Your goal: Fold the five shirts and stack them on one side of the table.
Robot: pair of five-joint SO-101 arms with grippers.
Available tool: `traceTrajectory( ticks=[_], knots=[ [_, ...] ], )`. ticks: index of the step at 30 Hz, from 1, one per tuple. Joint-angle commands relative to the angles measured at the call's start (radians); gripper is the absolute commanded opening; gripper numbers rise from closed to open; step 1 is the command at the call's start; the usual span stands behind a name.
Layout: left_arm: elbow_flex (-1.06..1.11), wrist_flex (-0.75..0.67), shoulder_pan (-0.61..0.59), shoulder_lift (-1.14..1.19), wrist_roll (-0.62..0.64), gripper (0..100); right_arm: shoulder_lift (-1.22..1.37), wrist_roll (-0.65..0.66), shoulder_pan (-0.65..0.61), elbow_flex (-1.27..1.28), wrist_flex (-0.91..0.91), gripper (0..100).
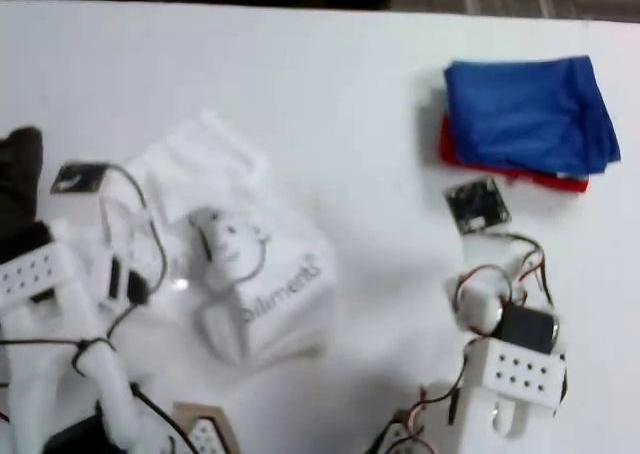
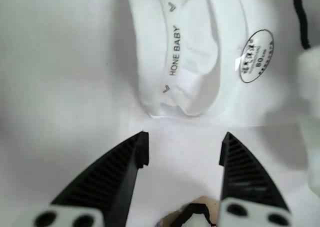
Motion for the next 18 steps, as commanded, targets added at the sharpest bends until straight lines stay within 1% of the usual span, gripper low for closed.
traceTrajectory(
  ticks=[1,10,15,18],
  knots=[
    [0.025,-0.091,-0.028,-0.017,-0.015,25,-0.008,0.008,-0.001,-0.005,-0.016,22.2],
    [0.206,-0.344,-0.029,-0.017,-0.015,25,-0.008,0.008,-0.001,-0.005,-0.015,22.2],
    [0.245,-0.376,-0.023,-0.017,-0.017,25,-0.008,0.008,0.001,-0.005,-0.012,22.2],
    [0.248,-0.376,-0.021,-0.017,-0.075,24,-0.008,0.008,0.001,-0.005,-0.012,22.2]
  ],
)
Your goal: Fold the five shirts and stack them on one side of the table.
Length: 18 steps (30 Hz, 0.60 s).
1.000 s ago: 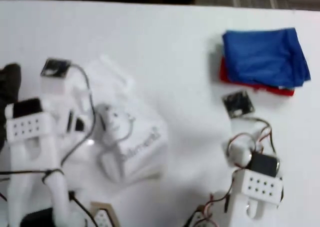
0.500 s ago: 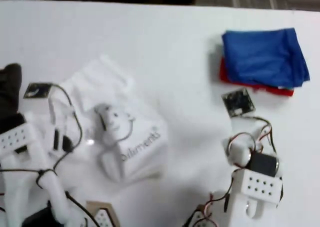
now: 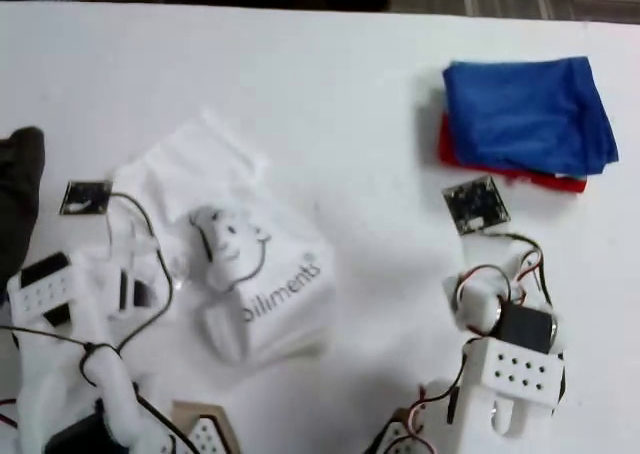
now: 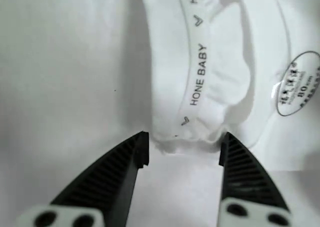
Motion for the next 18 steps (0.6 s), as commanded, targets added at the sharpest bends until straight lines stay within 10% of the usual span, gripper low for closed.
traceTrajectory(
  ticks=[1,5,18],
  knots=[
    [0.002,-0.015,-0.002,-0.017,-0.074,23,-0.008,0.008,0.001,-0.005,-0.012,22.2],
    [0.004,-0.034,-0.002,-0.017,-0.091,1,-0.008,0.008,0.001,-0.005,-0.013,22.2],
    [-0.077,0.023,0.005,-0.026,-0.086,2,-0.008,0.002,0.001,-0.005,-0.013,22.2]
  ],
)
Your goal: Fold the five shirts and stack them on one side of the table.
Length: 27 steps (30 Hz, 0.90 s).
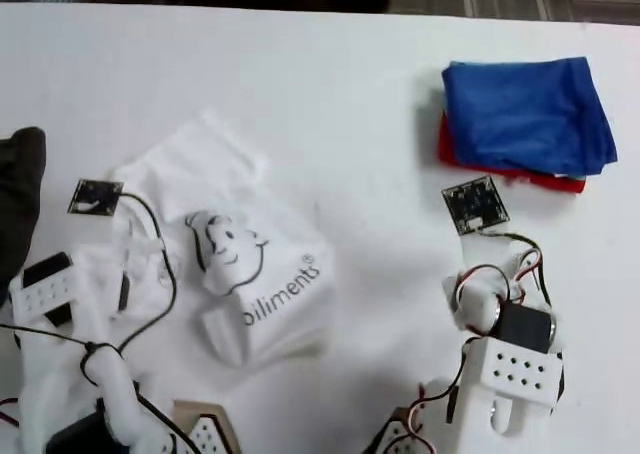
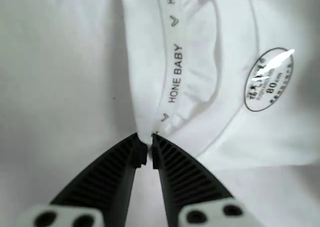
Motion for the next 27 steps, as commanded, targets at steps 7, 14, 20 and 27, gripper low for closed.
traceTrajectory(
  ticks=[7,14,20,27],
  knots=[
    [-0.426,0.267,0.002,-0.018,0.035,2,-0.008,0.0,0.001,-0.005,-0.013,22.2],
    [-0.825,0.433,0.023,-0.018,0.081,2,-0.007,-0.002,0.001,-0.003,-0.012,22.2],
    [-1.171,0.522,0.069,-0.018,0.109,2,-0.007,-0.002,0.001,-0.003,-0.012,22.2],
    [-1.468,0.631,0.322,-0.018,0.132,2,-0.007,-0.002,0.001,-0.003,-0.012,22.2]
  ],
)
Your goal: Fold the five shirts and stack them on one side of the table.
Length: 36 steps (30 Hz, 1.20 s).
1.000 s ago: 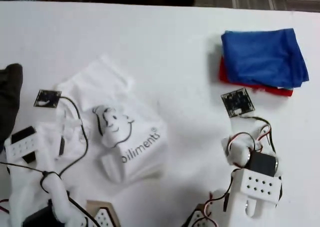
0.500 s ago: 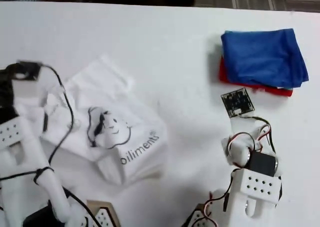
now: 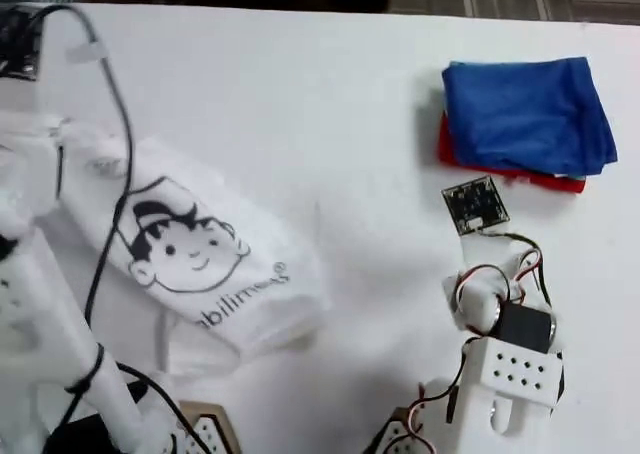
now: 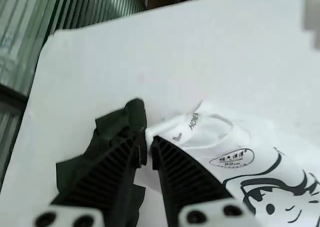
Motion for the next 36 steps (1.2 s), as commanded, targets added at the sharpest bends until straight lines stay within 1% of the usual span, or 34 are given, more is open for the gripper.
traceTrajectory(
  ticks=[1,4,8,12,14,17,20,23,26,28,29,32,34,36],
  knots=[
    [-0.162,0.038,0.147,-0.018,0.026,2,-0.007,-0.002,0.001,-0.003,-0.012,22.2],
    [-0.205,0.061,0.279,-0.017,0.026,2,-0.008,-0.002,0.007,-0.003,-0.013,22.2],
    [-0.177,0.084,0.445,-0.014,0.026,2,-0.015,-0.002,0.01,-0.009,-0.012,22.2],
    [-0.025,0.071,0.597,-0.015,0.025,2,-0.016,-0.003,0.058,-0.011,-0.018,22.2],
    [0.074,0.038,0.663,-0.017,0.025,2,-0.016,-0.003,0.093,-0.011,-0.019,22.2],
    [0.203,-0.026,0.732,-0.018,0.025,2,-0.016,-0.003,0.143,-0.011,-0.019,22.2],
    [0.291,-0.092,0.776,-0.018,0.026,3,-0.016,-0.002,0.16,-0.011,-0.019,22.2],
    [0.317,-0.117,0.795,-0.018,0.071,8,-0.016,-0.002,0.156,-0.011,-0.018,22.2],
    [0.311,-0.115,0.796,-0.026,0.101,19,-0.016,-0.002,0.154,-0.011,-0.018,22.2],
    [0.275,-0.075,0.783,-0.026,0.101,25,-0.01,-0.002,0.153,-0.011,-0.018,22.3],
    [0.251,-0.049,0.763,-0.026,0.101,27,-0.007,-0.002,0.153,-0.011,-0.018,22.3],
    [0.154,0.049,0.7,-0.026,0.101,26,-0.007,-0.002,0.153,-0.011,-0.018,22.3],
    [0.107,0.109,0.629,-0.026,0.097,25,-0.007,-0.002,0.15,-0.012,-0.018,22.4],
    [0.102,0.147,0.543,-0.026,0.094,25,-0.005,-0.002,0.117,-0.02,-0.015,22.4]
  ],
)
